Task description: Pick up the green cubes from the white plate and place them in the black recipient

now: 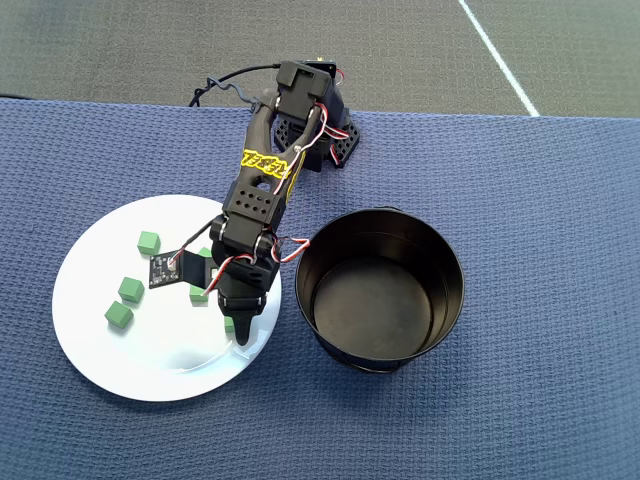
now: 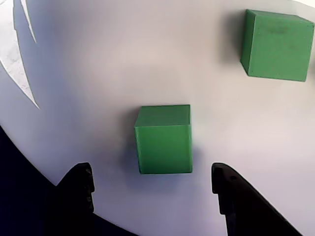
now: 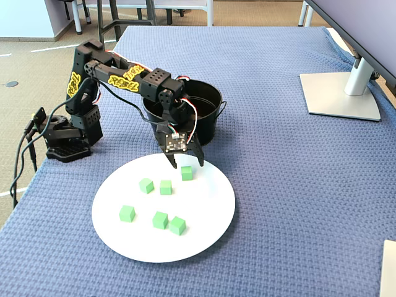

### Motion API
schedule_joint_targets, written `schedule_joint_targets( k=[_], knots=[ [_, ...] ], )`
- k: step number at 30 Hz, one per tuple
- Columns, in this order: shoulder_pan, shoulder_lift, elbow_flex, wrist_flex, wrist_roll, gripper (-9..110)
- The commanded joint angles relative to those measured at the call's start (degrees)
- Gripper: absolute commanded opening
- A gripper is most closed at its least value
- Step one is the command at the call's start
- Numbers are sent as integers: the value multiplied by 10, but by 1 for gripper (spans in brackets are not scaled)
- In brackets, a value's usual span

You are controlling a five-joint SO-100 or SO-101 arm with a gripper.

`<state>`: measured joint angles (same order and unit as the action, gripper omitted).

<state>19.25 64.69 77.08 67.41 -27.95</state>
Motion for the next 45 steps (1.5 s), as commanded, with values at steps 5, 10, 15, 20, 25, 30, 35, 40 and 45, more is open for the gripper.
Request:
schedule_joint_targets(
  k=[5,10,15,20,25,30,35,40,45],
  knots=[
    [23,-16,-48,-16,-12,20],
    [23,-20,-47,-18,-14,15],
    [27,-1,-36,-30,3,0],
    [33,107,-23,8,40,0],
    [65,307,-90,142,83,0],
    [-19,466,-17,145,161,0],
    [-225,516,55,130,245,0],
    [-335,474,135,69,292,0],
    [-370,432,156,57,283,26]
  ],
)
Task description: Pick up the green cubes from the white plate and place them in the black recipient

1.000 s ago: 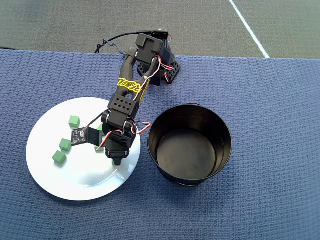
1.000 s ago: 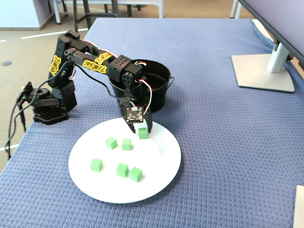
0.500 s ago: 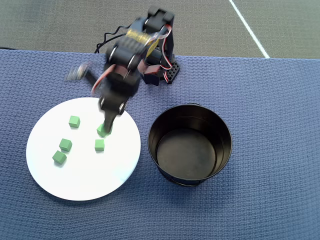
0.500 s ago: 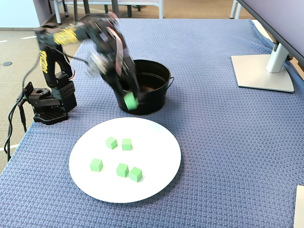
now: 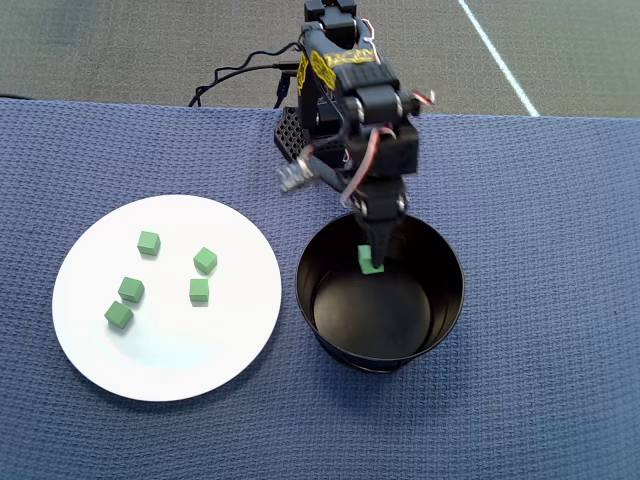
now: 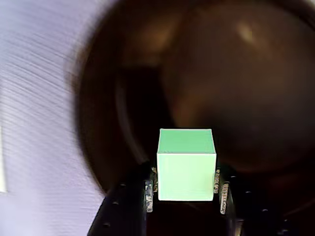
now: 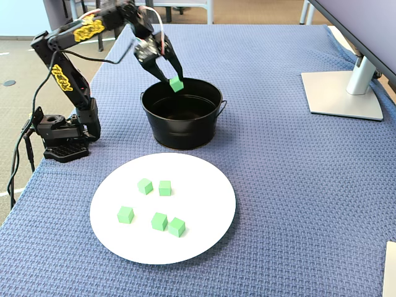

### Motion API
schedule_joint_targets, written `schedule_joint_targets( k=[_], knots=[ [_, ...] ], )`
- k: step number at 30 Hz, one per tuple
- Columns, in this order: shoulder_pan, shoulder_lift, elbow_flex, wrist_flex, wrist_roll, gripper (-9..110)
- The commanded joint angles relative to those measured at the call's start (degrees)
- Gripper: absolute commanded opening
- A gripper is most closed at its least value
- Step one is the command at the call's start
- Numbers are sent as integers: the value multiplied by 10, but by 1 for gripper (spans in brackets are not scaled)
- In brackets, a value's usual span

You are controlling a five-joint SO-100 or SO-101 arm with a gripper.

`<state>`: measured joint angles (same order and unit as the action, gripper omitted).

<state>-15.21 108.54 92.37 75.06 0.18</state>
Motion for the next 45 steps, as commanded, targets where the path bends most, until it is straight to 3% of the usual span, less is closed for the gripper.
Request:
schedule_joint_targets(
  k=[1,8,12,19,31,45],
  knots=[
    [-25,-3,0,-14,2,31],
    [55,18,-110,72,-71,37],
    [197,-48,-195,105,-145,34],
    [434,-184,-186,33,-268,33],
    [533,-260,-184,-5,-581,33],
    [553,-336,-122,-97,-481,30]
  ],
)
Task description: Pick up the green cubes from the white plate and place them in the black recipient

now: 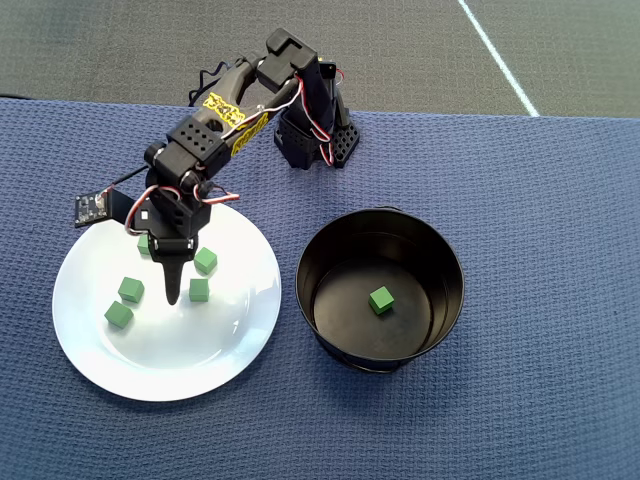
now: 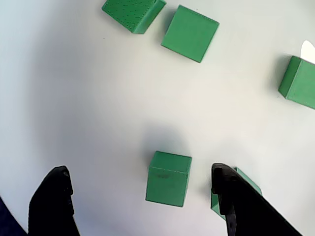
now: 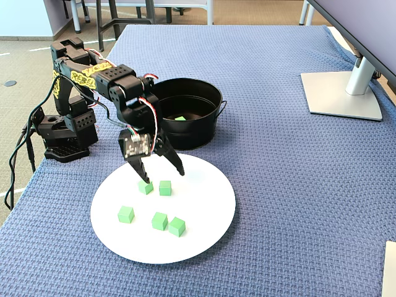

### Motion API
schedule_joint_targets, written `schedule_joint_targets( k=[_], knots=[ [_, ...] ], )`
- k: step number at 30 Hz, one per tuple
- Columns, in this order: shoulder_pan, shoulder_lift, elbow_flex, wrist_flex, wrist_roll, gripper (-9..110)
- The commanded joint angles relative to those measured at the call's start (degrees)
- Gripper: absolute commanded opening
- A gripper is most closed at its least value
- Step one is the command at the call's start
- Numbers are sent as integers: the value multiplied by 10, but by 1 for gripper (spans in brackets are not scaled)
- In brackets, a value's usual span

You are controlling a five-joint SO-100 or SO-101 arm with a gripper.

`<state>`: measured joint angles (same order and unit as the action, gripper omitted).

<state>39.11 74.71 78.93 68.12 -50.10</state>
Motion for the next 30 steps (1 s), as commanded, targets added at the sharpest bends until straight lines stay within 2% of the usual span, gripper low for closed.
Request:
schedule_joint_targets(
  k=[1,14,30],
  knots=[
    [10,0,21,-32,16,30],
    [1,-26,81,-106,18,29],
    [-47,-28,103,-138,68,28]
  ],
)
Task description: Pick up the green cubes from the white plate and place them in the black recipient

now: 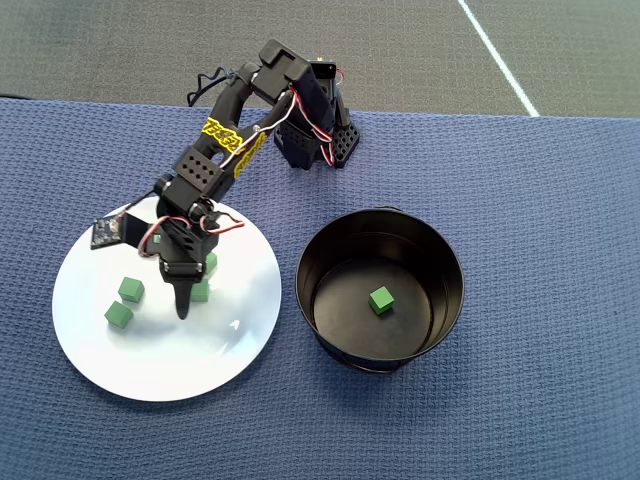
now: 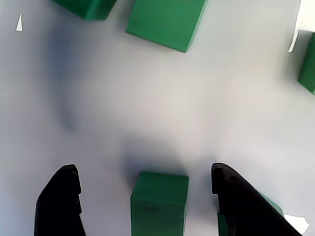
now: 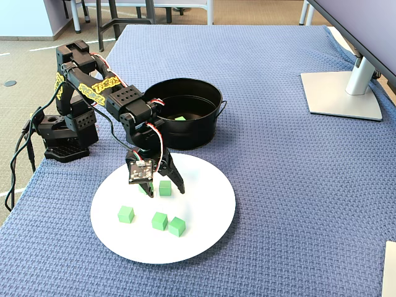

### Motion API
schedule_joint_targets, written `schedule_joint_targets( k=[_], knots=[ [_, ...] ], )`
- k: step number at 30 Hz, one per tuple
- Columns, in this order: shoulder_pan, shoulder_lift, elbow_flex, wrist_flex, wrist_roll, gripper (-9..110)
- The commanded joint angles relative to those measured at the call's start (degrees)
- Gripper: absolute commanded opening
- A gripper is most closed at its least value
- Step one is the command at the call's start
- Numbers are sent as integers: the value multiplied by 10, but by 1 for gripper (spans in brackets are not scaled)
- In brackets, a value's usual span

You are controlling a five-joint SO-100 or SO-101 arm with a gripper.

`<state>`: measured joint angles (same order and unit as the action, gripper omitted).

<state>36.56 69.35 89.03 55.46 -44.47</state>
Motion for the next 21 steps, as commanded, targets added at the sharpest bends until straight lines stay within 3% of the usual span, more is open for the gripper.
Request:
schedule_joint_targets(
  k=[1,16,18,20,21],
  knots=[
    [-25,27,4,-11,14,27],
    [-47,40,26,-16,23,24],
    [-46,40,27,-18,23,17],
    [-44,41,29,-28,33,0],
    [-43,42,29,-30,33,0]
  ],
)
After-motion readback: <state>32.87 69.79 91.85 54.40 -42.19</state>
